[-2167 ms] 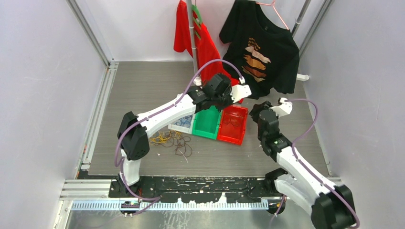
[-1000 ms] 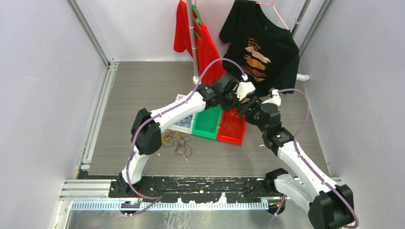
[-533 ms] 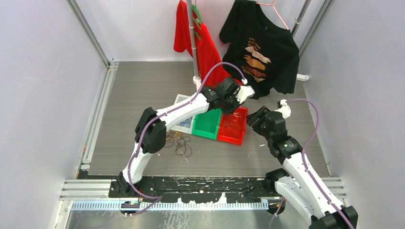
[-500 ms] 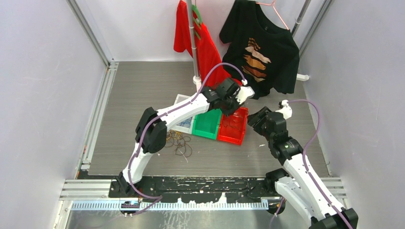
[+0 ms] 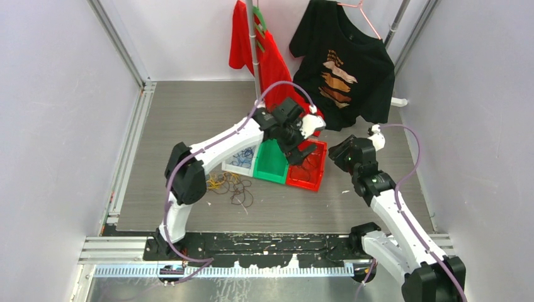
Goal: Untangle the cables
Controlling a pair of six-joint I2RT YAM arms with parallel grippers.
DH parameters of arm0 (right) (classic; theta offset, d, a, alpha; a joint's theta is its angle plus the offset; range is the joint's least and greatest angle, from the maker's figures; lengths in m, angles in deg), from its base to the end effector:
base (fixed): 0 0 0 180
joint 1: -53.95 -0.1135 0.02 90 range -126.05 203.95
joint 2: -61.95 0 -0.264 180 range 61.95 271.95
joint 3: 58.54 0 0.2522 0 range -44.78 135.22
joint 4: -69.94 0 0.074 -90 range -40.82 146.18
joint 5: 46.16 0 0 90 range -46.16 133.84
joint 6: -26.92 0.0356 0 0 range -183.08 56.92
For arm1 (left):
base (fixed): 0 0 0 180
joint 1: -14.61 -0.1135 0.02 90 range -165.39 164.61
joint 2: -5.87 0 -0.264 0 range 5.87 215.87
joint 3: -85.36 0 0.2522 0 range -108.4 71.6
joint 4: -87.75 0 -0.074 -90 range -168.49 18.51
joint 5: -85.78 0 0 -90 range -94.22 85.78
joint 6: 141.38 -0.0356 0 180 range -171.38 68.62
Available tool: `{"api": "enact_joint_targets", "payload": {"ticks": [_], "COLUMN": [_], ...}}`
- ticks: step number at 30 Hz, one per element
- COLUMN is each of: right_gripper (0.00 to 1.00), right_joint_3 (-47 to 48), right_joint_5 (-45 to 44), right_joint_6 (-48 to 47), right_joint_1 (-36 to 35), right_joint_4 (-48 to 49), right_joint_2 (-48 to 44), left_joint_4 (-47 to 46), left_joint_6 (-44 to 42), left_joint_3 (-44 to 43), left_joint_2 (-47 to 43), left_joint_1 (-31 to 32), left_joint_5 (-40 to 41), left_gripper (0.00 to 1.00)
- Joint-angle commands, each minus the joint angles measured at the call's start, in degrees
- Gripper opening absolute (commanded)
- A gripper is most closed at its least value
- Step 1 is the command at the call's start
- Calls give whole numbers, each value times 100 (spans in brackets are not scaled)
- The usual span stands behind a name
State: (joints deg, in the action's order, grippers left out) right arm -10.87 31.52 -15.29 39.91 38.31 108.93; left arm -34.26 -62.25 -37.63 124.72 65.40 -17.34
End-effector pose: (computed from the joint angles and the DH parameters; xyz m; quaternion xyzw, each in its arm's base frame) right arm 0.1817 0.0376 0.2536 0.3017 0.8125 0.1717 0.4684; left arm 0.2865 -0.3639 0.2752 0.5144 0.7928 -0.2073 0.2526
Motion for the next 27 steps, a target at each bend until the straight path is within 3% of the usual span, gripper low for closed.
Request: {"api": "enact_joint_targets", "payload": {"ticks": [1, 4, 7, 11, 17, 22, 27], "right_gripper": [43, 43, 46, 54, 58, 54, 53], "right_joint_3": [427, 571, 709, 998, 1276, 1359, 1127], "right_joint_5": [559, 747, 345, -241, -390, -133, -47], "right_joint_6": [-98, -233, -563, -992, -1352, -1441, -1484], "right_joint_1": [20, -109, -837, -2126, -3181, -3463, -3526], "right_joint_4": [781, 931, 1110, 1274, 1826, 2072, 2161], "right_joint_2": [331, 529, 688, 1272, 2036, 2320, 2121], "left_joint_4": [957, 1979, 2735, 3125, 3211, 2721, 2435], "left_joint_6": [-68, -613, -1123, -1680, -3632, -4872, -5234], "left_joint_3": [-858, -1549, -1424, -206, 2013, 3378, 3504], "left_joint_2": [-765, -950, -1456, -2426, -3680, -3804, -3157], "left_joint_1": [-468, -892, -1512, -2607, -4164, -4406, -4375], "left_joint_5": [-675, -988, -1253, -1470, -1863, -1361, -1656], "left_gripper": [99, 99, 99, 99, 98, 90, 83]}}
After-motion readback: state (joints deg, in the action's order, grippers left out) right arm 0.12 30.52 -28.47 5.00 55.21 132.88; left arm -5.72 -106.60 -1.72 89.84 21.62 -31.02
